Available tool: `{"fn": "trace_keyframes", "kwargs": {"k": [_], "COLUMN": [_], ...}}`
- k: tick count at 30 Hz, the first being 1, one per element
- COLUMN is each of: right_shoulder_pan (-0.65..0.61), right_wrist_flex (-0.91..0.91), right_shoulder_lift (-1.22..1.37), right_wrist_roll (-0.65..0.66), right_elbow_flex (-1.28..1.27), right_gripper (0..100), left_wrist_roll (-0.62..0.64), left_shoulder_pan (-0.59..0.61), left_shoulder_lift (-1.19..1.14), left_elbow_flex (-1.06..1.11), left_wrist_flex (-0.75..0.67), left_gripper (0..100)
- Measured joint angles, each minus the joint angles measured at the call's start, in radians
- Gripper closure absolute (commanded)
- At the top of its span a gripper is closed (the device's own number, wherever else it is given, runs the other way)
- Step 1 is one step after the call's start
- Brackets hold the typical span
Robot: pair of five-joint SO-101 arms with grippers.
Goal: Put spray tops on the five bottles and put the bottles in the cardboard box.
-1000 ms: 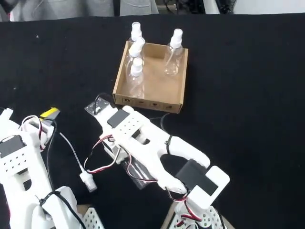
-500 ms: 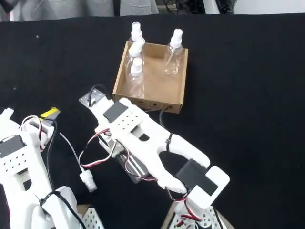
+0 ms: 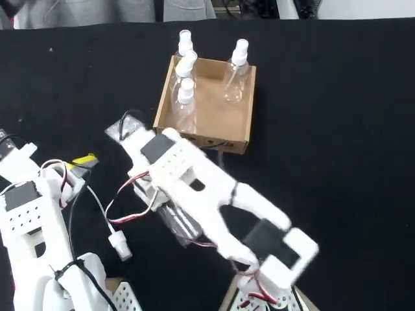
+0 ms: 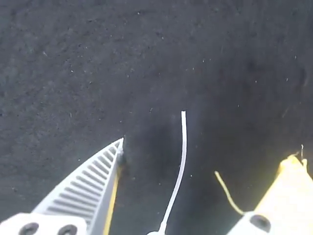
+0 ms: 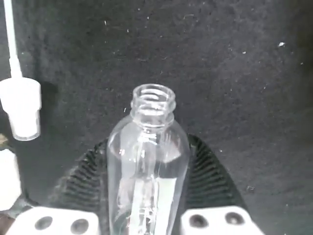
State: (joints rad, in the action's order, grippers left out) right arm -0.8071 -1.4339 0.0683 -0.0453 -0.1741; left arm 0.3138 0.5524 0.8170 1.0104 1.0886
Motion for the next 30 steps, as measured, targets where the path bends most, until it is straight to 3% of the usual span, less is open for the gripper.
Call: {"fn": "trace_keyframes", "kwargs": {"k": [7,13,20,30], "right_shoulder_pan": [0.098,0.103,0.209,0.273], "right_wrist_flex": [0.026,0.087,0.117,0.143], "right_shoulder_lift": [-0.172,-0.247,-0.285,-0.290], "right_wrist_roll": [0.000,0.000,-0.002,-0.002], "right_elbow_flex": [-0.052,-0.100,-0.101,-0.101], "right_gripper": [97.6,97.6,97.6,97.6], "left_wrist_roll": [-0.061,-0.147,-0.265,-0.273], "left_shoulder_pan": [-0.020,-0.097,-0.235,-0.370], "left_shoulder_lift": [0.000,0.000,0.000,0.000], "left_elbow_flex": [0.000,0.000,0.000,0.035], "left_wrist_flex": [0.006,0.084,0.157,0.163], "left_gripper": [56,56,56,56]}}
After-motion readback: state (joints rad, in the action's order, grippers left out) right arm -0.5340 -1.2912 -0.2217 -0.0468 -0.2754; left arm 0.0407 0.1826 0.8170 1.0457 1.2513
